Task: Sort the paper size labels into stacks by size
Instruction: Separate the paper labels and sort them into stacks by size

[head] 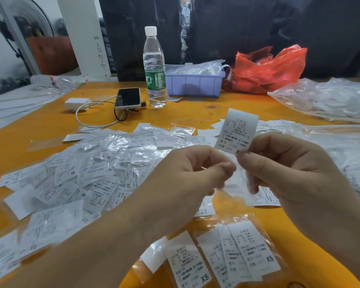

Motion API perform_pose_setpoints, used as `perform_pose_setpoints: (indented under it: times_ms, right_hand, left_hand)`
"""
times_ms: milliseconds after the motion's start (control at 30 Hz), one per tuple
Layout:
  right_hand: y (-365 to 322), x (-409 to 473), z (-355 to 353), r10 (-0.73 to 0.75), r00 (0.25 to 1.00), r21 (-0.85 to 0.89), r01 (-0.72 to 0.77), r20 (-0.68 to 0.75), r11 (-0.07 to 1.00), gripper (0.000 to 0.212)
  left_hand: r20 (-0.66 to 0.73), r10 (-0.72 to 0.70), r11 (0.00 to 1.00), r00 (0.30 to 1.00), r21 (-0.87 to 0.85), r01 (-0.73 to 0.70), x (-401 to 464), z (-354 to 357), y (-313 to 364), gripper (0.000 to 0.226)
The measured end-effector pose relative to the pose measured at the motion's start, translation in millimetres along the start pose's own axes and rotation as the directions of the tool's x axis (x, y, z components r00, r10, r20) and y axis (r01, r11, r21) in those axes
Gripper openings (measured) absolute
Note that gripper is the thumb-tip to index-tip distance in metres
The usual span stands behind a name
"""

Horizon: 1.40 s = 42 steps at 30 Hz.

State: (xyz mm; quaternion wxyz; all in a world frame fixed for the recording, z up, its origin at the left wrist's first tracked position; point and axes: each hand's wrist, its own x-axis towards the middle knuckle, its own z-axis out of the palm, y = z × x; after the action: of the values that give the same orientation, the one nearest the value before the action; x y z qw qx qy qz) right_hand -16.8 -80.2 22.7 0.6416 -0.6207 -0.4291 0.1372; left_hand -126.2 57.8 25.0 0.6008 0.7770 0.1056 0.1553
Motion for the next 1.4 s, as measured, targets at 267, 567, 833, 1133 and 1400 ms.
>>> perform_pose_setpoints:
  times_ms: [267, 567, 833, 1133, 1400]
  right_hand:
    - [-0.9, 0.5, 1.3, 0.011, 1.000, 0.047, -0.011, 0.006, 0.999, 0.008]
    - [-5.9, 2.3, -5.3, -0.028, 0.997, 0.094, 0.034, -0.067, 0.995, 0.010]
    - [2.4, 7.7, -3.9, 0.272, 0.960, 0.124, -0.278, 0.066, 0.953, 0.020]
    - [-1.6, 14.4, -9.2, 0.357, 0.929, 0.351, -0.367, 0.096, 0.862, 0.003]
    - [-9.1, 16.1, -18.5, 0.134, 0.988, 0.281, -0.108, -0.075, 0.954, 0.006]
  left_hand:
    - [-0.138, 0.073, 0.989, 0.988, -0.122, -0.090, -0.3, -4.5, 3.6, 0.017]
    - [-0.133, 0.070, 0.986, 0.989, -0.141, -0.089, 0.6, -6.2, 4.1, 0.010]
    - [-0.092, 0.081, 0.980, 0.992, -0.172, -0.096, -0.2, -5.3, 4.6, 0.008]
    - [-0.024, 0.060, 0.996, 0.998, -0.071, -0.061, -2.1, -3.9, 3.8, 0.010]
    - [-0.071, 0.041, 0.996, 0.997, -0.080, -0.047, -1.2, -7.0, 6.0, 0.011]
